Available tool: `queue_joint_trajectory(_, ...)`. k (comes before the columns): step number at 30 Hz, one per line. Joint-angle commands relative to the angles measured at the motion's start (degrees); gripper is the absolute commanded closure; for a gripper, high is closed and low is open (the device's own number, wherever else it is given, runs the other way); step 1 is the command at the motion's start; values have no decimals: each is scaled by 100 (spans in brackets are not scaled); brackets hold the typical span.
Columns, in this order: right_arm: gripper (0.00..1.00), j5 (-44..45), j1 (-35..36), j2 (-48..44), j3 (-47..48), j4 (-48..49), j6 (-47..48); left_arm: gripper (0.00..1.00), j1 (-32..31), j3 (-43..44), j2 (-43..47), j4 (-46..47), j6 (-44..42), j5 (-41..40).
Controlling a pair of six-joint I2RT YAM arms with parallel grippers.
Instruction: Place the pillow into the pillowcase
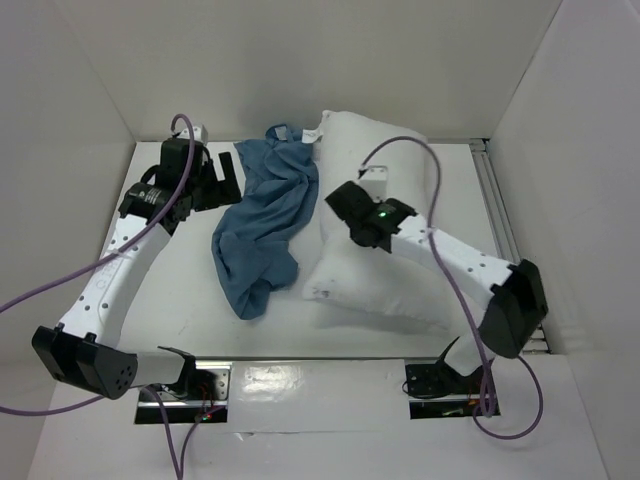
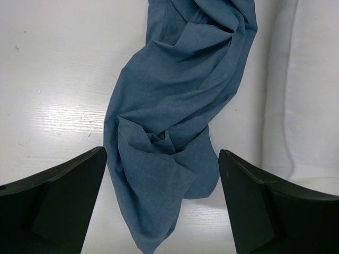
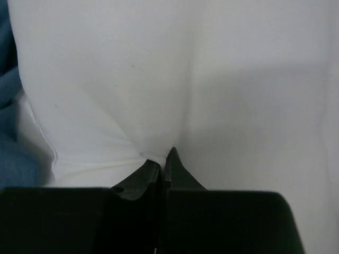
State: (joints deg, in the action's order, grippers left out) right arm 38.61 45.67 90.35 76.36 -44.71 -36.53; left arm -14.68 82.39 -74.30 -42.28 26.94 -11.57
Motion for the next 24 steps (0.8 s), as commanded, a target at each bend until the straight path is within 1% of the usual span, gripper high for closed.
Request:
queue_joint_trajectory(1,100,1015,-629,-929,1,-995,-82,0,61,199,4,27,-101,339)
queue_joint_trajectory(2,100,1278,-786,-1027,176,-1222,-30,0,61,138,-57,-25,-101,470)
queue_joint_trajectory(5,100,1351,-998,-1317,414,-1295,444,0,123,-55,-120,-78,-31,551)
queue_joint_trajectory(7,100,1202,-999,-1387,529,-1172,725,0,184,-188,-277,-78,92,691)
queue_joint_trajectory(8,98,827,-999,-1388,529,-928,909,0,237,-310,-330,-78,92,752)
queue_joint_trajectory(9,79,632,-999,-1388,529,-926,1024,0,237,-372,-435,-78,162,753)
queue_joint_trajectory(10,47,456,-999,-1388,608,-873,1095,0,298,-425,-497,-209,337,683)
queue_joint_trajectory(11,24,359,-755,-1240,765,-873,1096,0,360,-495,-558,-289,443,622)
queue_joint_trajectory(12,4,358,-622,-1169,880,-943,1026,0,360,-548,-611,-359,627,560)
queue_joint_trajectory(13,1,419,-482,-1099,994,-943,1025,0,439,-618,-673,-429,741,507)
queue_joint_trajectory(15,1,419,-52,-897,1354,-943,1025,0,615,-917,-673,-483,970,507)
queue_joint_trajectory(16,1,419,90,-818,1469,-865,1025,0,676,-1179,-534,-483,1041,507)
queue_joint_trajectory(17,1,219,352,-625,1696,-725,1025,0,729,-1312,-463,-483,1102,507)
queue_joint_trajectory(19,1,-89,609,-405,1760,-479,1183,0,809,-1611,-305,-343,1103,664)
queue_joint_trajectory(20,1,-247,723,-125,1760,-338,1184,0,861,-1925,-174,-159,1103,778)
queue_joint_trajectory(21,1,-553,924,25,1760,-32,1245,0,861,-2085,-172,-62,1164,1110)
queue_joint_trajectory(23,1,-898,1084,507,1708,251,1324,0,913,-2523,-111,140,1217,1524)
queue_joint_trajectory(24,1,-1212,1154,650,1629,539,1324,2,914,-2657,-111,228,1217,1727)
